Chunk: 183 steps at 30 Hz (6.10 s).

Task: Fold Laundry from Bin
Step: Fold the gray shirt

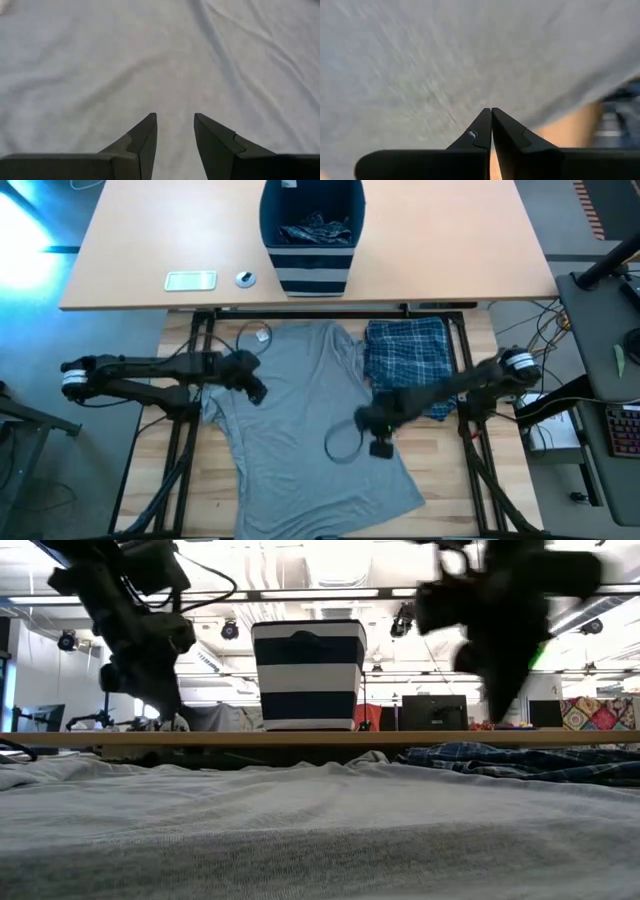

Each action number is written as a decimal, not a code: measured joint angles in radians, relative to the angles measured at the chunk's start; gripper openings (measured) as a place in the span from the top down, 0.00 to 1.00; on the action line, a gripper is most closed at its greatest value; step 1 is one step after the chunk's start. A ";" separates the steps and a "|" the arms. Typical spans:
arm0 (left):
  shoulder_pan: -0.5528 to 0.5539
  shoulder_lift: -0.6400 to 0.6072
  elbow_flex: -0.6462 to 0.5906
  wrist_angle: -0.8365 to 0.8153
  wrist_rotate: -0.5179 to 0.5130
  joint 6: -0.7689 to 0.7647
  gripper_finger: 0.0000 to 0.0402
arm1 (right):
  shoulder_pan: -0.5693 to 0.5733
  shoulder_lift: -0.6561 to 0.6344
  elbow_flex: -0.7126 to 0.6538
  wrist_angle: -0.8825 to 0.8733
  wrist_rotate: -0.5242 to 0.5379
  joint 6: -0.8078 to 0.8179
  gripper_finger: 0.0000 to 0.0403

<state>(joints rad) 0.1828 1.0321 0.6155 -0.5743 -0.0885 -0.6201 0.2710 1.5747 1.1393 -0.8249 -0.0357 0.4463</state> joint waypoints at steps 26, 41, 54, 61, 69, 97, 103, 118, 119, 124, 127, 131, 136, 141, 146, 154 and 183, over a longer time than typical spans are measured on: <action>-0.489 0.016 -0.009 -0.082 -0.087 -0.359 0.46 | 0.432 0.213 0.108 0.075 0.011 0.625 0.98; -0.193 0.008 0.098 -0.106 -0.082 -0.185 0.36 | -0.354 -0.015 0.183 -0.029 0.062 -0.006 0.58; 0.026 0.082 0.076 -0.006 -0.087 -0.159 0.36 | -0.908 0.239 0.253 0.158 -0.146 -0.467 0.46; 0.029 0.158 0.076 0.056 -0.078 -0.229 0.36 | -0.934 0.423 0.375 0.072 -0.174 -0.576 0.46; 0.059 0.179 0.085 0.062 -0.033 -0.216 0.36 | -0.940 0.440 0.418 -0.058 -0.108 -0.589 0.50; 0.090 0.176 0.083 0.042 0.024 -0.151 0.36 | -0.926 0.436 0.673 -0.233 -0.186 -0.432 0.98; 0.091 0.143 0.093 -0.054 0.024 -0.136 0.36 | -0.858 0.437 0.656 -0.074 -0.231 -0.339 0.97; 0.107 0.064 0.176 -0.196 0.018 -0.121 0.36 | -0.747 0.634 0.738 0.319 -0.261 -0.184 0.97; 0.107 0.063 0.176 -0.198 0.019 -0.121 0.36 | -0.742 0.656 0.764 0.314 -0.260 -0.185 0.97; 0.108 0.056 0.176 -0.220 0.018 -0.118 0.36 | -0.707 0.743 0.922 0.253 -0.261 -0.224 0.93; 0.109 0.051 0.175 -0.227 0.011 -0.117 0.36 | -0.685 0.783 1.005 0.208 -0.261 -0.251 0.85; 0.110 0.048 0.175 -0.238 -0.007 -0.107 0.36 | -0.663 0.819 1.099 0.101 -0.260 -0.276 0.72; 0.118 0.048 0.174 -0.234 -0.007 -0.070 0.36 | -0.655 0.822 1.156 -0.093 -0.252 -0.322 0.57; 0.157 0.052 0.173 -0.180 0.007 0.022 0.36 | -0.631 0.752 1.193 -0.341 -0.142 -0.387 0.46; 0.180 0.052 0.173 -0.050 0.070 0.087 0.36 | -0.631 0.672 1.089 -0.448 -0.077 -0.341 0.40; 0.172 0.050 0.172 -0.009 0.082 0.094 0.36 | -0.677 0.568 0.727 -0.167 -0.072 -0.052 0.46; 0.171 0.048 0.153 -0.063 0.107 0.132 0.36 | -0.679 0.512 0.589 -0.015 -0.064 0.062 0.98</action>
<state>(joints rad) 0.3542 1.0801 0.7689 -0.6372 0.0185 -0.4878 -0.4084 2.0872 1.7287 -0.8395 -0.0998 0.5079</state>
